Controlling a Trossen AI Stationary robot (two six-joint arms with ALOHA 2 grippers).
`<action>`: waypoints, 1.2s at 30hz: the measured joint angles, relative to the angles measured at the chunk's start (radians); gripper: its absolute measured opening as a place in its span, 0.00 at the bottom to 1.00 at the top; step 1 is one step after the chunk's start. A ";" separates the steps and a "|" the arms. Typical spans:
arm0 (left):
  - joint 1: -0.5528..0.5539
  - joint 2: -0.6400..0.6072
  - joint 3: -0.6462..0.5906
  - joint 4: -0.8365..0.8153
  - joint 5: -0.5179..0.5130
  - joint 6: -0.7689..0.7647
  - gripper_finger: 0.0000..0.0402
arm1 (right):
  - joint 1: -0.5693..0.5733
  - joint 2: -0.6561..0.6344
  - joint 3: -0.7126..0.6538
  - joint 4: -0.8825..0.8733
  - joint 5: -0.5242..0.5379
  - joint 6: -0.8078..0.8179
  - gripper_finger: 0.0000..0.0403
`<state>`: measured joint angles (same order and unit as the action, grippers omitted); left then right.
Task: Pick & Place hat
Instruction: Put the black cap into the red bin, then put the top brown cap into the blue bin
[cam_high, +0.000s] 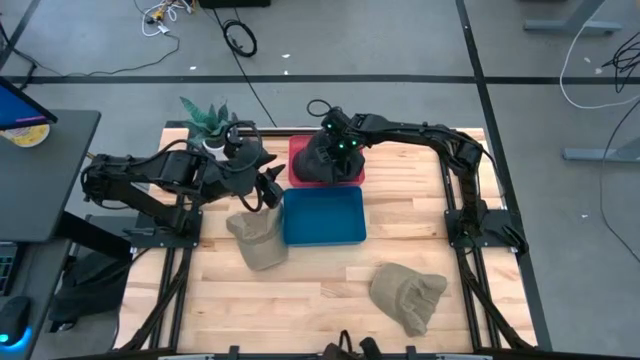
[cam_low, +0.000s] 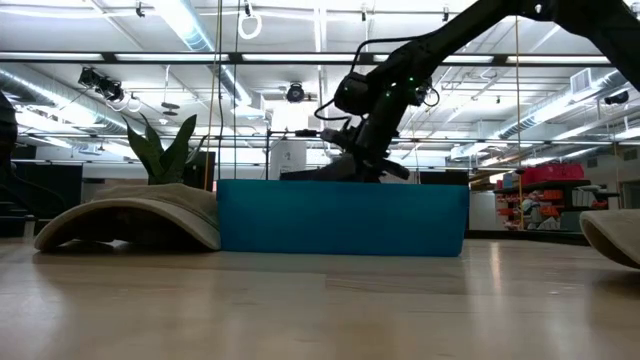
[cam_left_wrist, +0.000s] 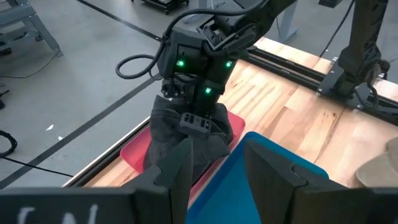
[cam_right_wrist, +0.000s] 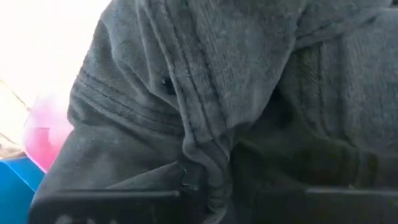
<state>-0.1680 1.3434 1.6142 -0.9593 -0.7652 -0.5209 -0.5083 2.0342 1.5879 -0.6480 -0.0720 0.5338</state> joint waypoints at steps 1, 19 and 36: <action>0.000 0.000 0.000 0.000 0.000 0.000 0.37 | 0.000 0.000 0.000 0.001 0.000 0.014 0.12; 0.000 0.000 0.000 -0.092 -0.041 -0.089 0.37 | -0.049 -0.081 -0.001 -0.038 -0.157 0.038 0.53; 0.000 0.000 -0.252 -0.021 -0.075 -0.162 0.37 | -0.014 -0.443 -0.001 -0.205 -0.147 0.110 0.63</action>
<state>-0.1680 1.3437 1.3627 -0.9804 -0.8401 -0.6832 -0.5219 1.5912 1.5871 -0.8533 -0.2186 0.6436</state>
